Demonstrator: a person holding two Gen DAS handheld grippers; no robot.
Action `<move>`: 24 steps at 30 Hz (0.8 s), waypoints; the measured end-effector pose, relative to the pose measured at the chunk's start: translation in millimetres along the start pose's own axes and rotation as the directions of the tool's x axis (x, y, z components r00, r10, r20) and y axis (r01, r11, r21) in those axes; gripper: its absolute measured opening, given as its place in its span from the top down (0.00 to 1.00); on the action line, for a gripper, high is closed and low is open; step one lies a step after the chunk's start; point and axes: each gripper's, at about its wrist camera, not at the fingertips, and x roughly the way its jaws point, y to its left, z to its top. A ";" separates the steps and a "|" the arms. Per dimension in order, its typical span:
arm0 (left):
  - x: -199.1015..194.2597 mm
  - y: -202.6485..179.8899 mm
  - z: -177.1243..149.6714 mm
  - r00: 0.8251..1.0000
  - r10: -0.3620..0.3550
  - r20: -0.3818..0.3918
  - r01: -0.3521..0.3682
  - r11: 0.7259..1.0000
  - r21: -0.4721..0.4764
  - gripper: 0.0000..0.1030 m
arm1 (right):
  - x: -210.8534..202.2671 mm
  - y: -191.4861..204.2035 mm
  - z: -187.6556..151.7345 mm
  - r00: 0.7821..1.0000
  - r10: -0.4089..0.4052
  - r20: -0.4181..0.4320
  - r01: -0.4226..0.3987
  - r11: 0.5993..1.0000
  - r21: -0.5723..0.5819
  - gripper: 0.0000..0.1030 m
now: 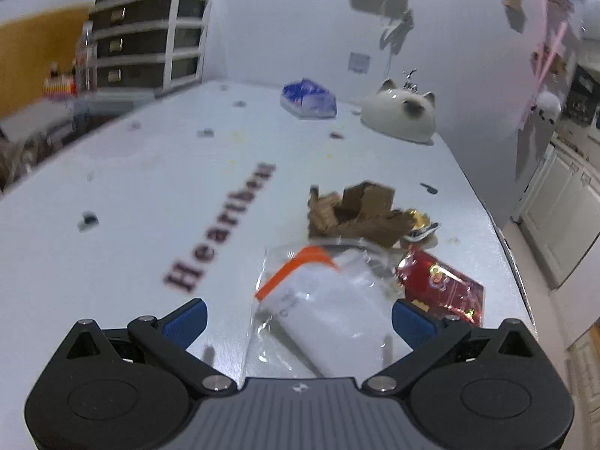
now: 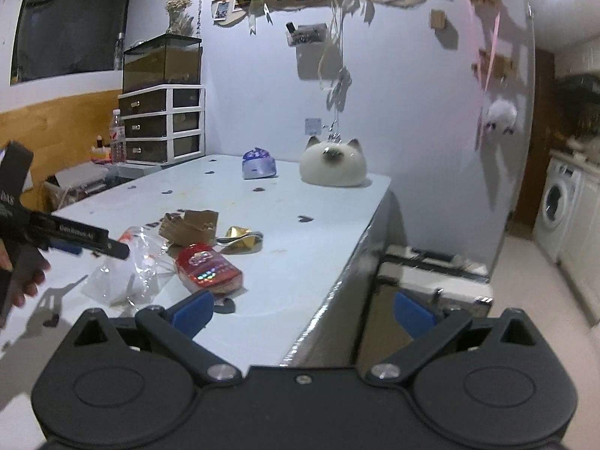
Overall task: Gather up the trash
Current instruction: 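Grasp the clear plastic bag with left tool while right tool grasps the red box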
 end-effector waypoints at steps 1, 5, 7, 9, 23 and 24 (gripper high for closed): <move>1.4 3.6 -2.2 0.999 -0.035 -0.011 0.035 0.999 -0.023 0.00 | 4.5 0.1 -0.2 1.000 0.007 0.000 -0.007 1.000 0.007 0.00; -3.4 3.5 -22.0 0.984 -0.168 -0.055 0.166 0.985 -0.038 0.00 | 23.4 2.5 1.6 1.000 0.020 0.009 -0.020 1.000 0.016 0.00; -9.6 -2.0 -30.9 0.976 -0.210 -0.056 0.209 0.978 -0.017 0.00 | 33.7 2.9 3.8 0.999 0.032 0.005 -0.032 0.999 0.033 0.00; -17.4 -9.5 -38.8 0.959 -0.276 -0.068 0.278 0.961 0.008 0.00 | 45.1 3.2 6.4 0.999 0.055 0.000 -0.054 0.997 0.051 0.02; -26.4 5.8 -1.7 0.931 -0.346 0.116 0.328 0.933 0.147 0.02 | 106.1 39.7 11.5 0.982 0.178 -0.067 -0.185 0.975 -0.123 0.19; -21.4 10.0 4.0 0.927 -0.352 0.131 0.336 0.933 0.131 0.02 | 108.8 41.4 12.5 0.980 0.189 -0.069 -0.196 0.973 -0.120 0.20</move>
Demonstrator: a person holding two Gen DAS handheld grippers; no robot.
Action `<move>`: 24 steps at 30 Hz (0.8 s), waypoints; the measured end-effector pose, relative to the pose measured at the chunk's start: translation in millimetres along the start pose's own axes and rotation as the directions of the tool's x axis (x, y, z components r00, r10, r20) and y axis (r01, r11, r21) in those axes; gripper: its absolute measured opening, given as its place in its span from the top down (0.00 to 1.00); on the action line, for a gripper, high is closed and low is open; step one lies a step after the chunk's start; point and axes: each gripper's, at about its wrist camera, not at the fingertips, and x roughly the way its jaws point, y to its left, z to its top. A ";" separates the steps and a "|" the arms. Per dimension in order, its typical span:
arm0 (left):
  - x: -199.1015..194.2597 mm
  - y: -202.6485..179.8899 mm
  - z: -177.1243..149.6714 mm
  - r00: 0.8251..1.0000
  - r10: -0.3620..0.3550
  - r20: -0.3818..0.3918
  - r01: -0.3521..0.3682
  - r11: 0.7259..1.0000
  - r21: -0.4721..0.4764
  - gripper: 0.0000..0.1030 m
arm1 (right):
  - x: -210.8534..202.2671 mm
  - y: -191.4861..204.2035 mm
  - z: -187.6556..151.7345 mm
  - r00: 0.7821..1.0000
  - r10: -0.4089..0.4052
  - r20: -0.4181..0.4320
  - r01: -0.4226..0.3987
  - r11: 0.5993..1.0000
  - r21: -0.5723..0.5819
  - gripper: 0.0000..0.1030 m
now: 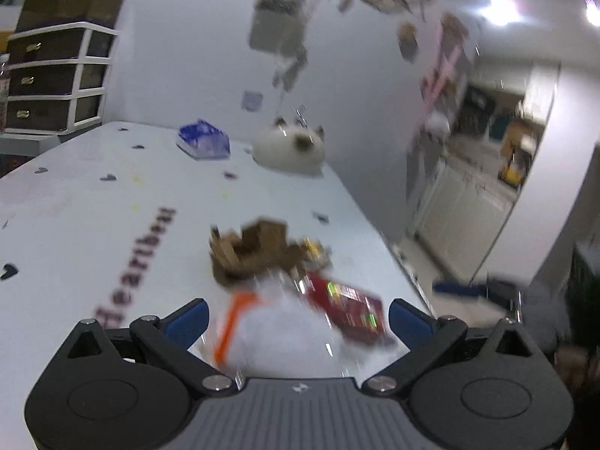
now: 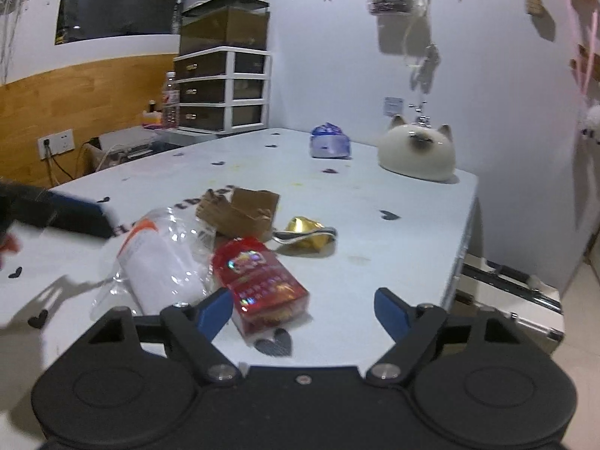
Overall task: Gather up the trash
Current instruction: 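Grasp the clear plastic bag with left tool while right tool grasps the red box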
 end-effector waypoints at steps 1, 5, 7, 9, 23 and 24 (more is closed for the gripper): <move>6.3 7.5 4.4 1.000 -0.004 0.018 0.005 1.000 -0.019 0.02 | 3.6 0.4 1.7 1.000 0.010 0.001 -0.010 1.000 0.010 0.22; 33.6 31.5 12.3 0.997 -0.051 0.052 0.056 0.992 -0.113 0.02 | 14.6 -4.6 7.5 0.999 0.046 0.023 -0.048 0.994 0.096 0.24; 45.6 39.8 11.9 0.995 -0.094 0.024 0.096 0.984 -0.148 0.06 | 21.3 -7.5 9.4 0.998 0.053 0.024 -0.055 0.990 0.132 0.24; 50.6 42.4 7.9 0.988 -0.151 -0.013 0.147 0.976 -0.161 0.07 | 28.9 -7.8 10.5 0.999 0.048 0.021 -0.050 0.990 0.135 0.24; 14.8 2.7 -42.8 0.953 -0.247 -0.177 0.232 0.967 -0.103 0.37 | 39.5 9.4 5.8 0.984 0.155 -0.084 -0.154 0.988 0.014 0.38; 13.0 2.0 -45.0 0.954 -0.242 -0.179 0.225 0.968 -0.107 0.43 | 35.8 13.3 3.8 0.982 0.165 -0.092 -0.167 0.986 -0.017 0.38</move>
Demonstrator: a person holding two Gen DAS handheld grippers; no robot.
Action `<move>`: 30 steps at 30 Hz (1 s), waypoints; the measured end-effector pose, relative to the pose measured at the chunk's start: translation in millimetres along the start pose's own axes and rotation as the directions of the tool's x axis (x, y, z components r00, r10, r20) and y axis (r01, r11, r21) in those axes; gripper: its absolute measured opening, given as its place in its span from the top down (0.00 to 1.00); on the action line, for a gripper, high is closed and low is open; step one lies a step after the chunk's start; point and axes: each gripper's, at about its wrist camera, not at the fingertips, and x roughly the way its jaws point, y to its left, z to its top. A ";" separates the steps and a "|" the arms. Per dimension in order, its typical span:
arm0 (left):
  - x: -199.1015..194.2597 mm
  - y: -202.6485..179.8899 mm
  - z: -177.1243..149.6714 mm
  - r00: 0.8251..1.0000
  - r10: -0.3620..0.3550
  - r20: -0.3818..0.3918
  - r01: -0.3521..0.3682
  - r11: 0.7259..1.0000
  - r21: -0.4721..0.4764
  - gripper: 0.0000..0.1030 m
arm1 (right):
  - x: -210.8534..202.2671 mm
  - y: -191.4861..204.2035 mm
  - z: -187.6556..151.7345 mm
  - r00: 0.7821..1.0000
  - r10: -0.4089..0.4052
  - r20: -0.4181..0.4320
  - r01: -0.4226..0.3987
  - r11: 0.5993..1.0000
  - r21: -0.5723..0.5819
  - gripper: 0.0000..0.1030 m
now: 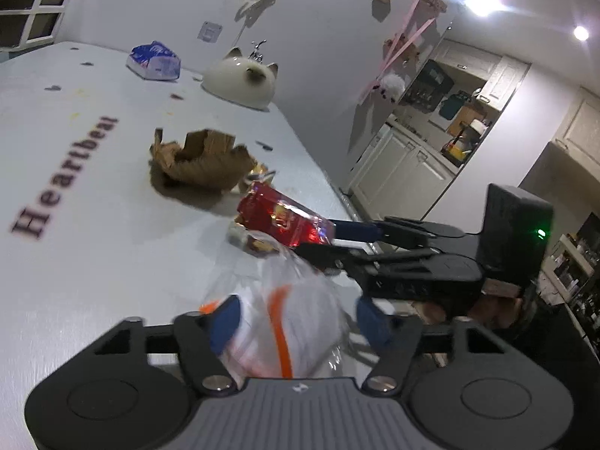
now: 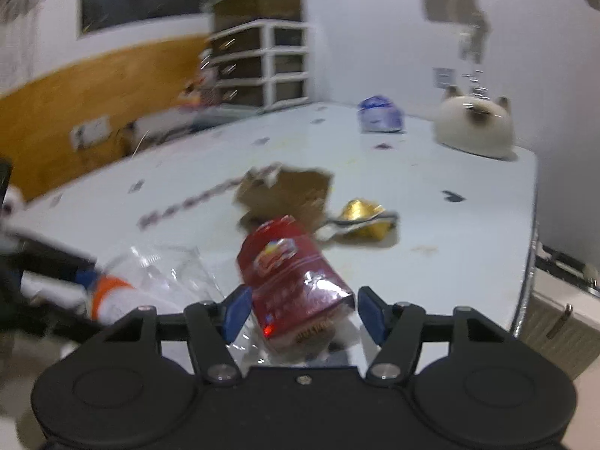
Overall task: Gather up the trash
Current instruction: 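Grasp the clear plastic bag with left tool while right tool grasps the red box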
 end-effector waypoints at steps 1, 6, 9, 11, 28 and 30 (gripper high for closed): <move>-1.7 -0.6 -2.6 1.000 0.005 0.002 -0.005 1.000 -0.008 0.46 | -3.3 4.6 -1.8 1.000 0.011 -0.003 -0.011 1.000 -0.029 0.38; -7.5 -1.6 -11.1 1.000 0.022 0.006 -0.021 0.999 -0.040 0.60 | -9.5 17.4 -5.2 1.000 0.010 -0.011 -0.011 0.997 -0.075 0.38; -13.6 -5.4 -18.4 1.000 -0.003 0.000 0.003 0.998 -0.057 0.68 | -7.7 23.1 -2.0 0.999 -0.043 -0.008 0.042 0.992 -0.120 0.30; -17.9 -10.1 -24.6 1.000 -0.020 -0.009 0.020 0.998 -0.058 0.70 | -4.9 27.1 1.4 0.999 -0.049 -0.010 0.047 0.987 -0.155 0.22; -59.8 -19.4 -51.0 0.992 0.098 0.085 -0.083 0.982 -0.170 0.80 | -31.4 48.4 -21.1 0.988 -0.139 -0.065 0.140 0.990 0.010 0.42; -64.9 -22.4 -53.6 0.988 0.120 0.101 -0.101 0.979 -0.177 0.81 | -41.8 52.0 -27.4 0.985 -0.158 -0.064 0.161 0.985 0.055 0.42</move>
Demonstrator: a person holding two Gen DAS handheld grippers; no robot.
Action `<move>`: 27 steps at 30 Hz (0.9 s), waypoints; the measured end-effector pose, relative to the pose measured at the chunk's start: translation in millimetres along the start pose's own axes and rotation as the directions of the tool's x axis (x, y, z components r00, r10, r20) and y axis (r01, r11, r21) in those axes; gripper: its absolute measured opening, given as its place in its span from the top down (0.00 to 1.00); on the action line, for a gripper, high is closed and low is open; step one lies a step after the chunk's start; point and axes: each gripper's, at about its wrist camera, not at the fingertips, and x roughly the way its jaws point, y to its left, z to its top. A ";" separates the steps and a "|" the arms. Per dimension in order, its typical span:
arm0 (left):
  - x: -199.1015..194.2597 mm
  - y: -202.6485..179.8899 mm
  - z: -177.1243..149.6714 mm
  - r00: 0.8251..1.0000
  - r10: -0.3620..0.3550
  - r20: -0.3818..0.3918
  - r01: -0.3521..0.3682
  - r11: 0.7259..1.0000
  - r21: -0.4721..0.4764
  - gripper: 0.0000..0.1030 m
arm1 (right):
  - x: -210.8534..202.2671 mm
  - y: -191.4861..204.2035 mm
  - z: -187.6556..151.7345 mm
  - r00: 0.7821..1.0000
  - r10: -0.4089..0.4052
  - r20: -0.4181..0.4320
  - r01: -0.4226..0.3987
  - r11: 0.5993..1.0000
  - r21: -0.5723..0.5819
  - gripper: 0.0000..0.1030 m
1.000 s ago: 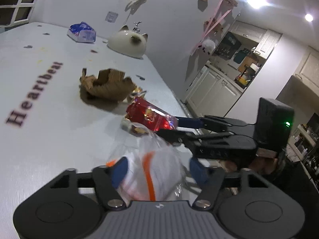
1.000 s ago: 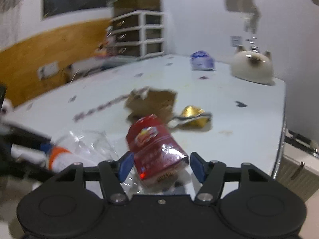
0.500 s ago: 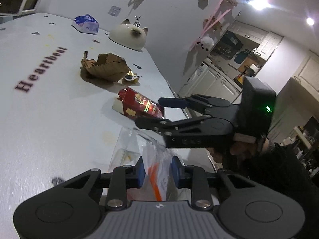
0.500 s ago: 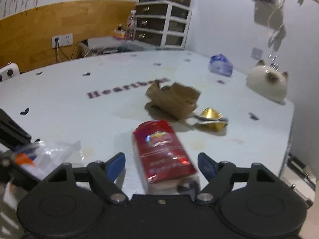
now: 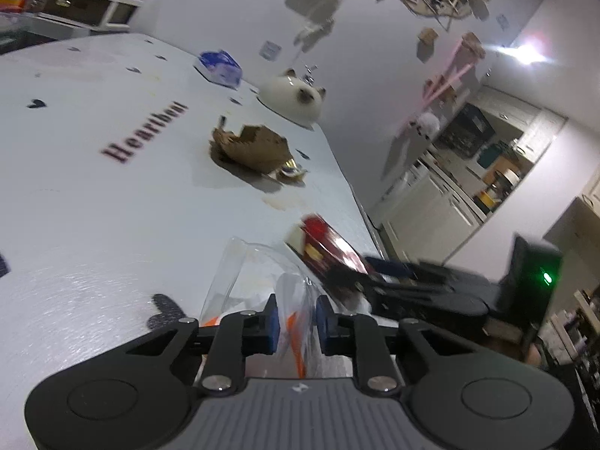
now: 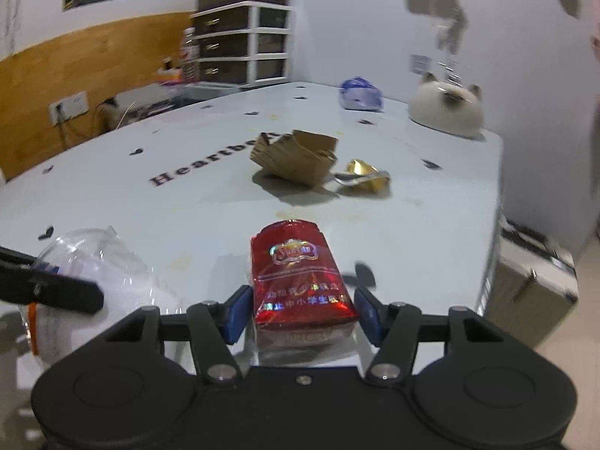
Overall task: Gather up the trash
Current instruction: 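Grasp the clear plastic bag with left tool while right tool grasps the red box, then carry the plastic bag in left tool and red box in right tool to the wastebasket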
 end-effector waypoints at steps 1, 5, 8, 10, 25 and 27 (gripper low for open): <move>-2.7 -1.0 -1.5 1.000 0.009 0.008 -0.009 1.000 -0.003 0.81 | -6.5 2.2 -4.5 1.000 -0.010 0.002 0.010 1.000 0.019 0.42; -11.3 -5.2 -9.6 0.999 0.033 0.020 -0.032 0.999 -0.020 0.81 | -32.7 14.3 -23.8 0.999 -0.048 0.011 0.047 0.995 0.088 0.42; -17.6 -8.6 -18.2 0.999 0.047 0.027 -0.046 0.998 -0.037 0.81 | -52.0 31.9 -40.0 0.997 -0.073 0.005 0.072 0.992 0.105 0.42; -21.6 -11.4 -24.7 0.998 0.050 0.034 -0.049 0.998 -0.049 0.81 | -64.1 44.5 -49.2 0.997 -0.076 0.012 0.075 0.992 0.103 0.43; -48.8 -22.6 -55.0 0.998 0.068 0.003 -0.068 0.997 -0.030 0.78 | -95.8 94.3 -78.9 0.996 -0.081 0.041 0.078 0.994 0.072 0.44; -53.1 -22.1 -57.8 0.998 0.058 -0.012 -0.058 0.998 -0.022 0.78 | -96.3 96.7 -80.4 0.995 -0.090 0.042 0.088 0.995 0.054 0.44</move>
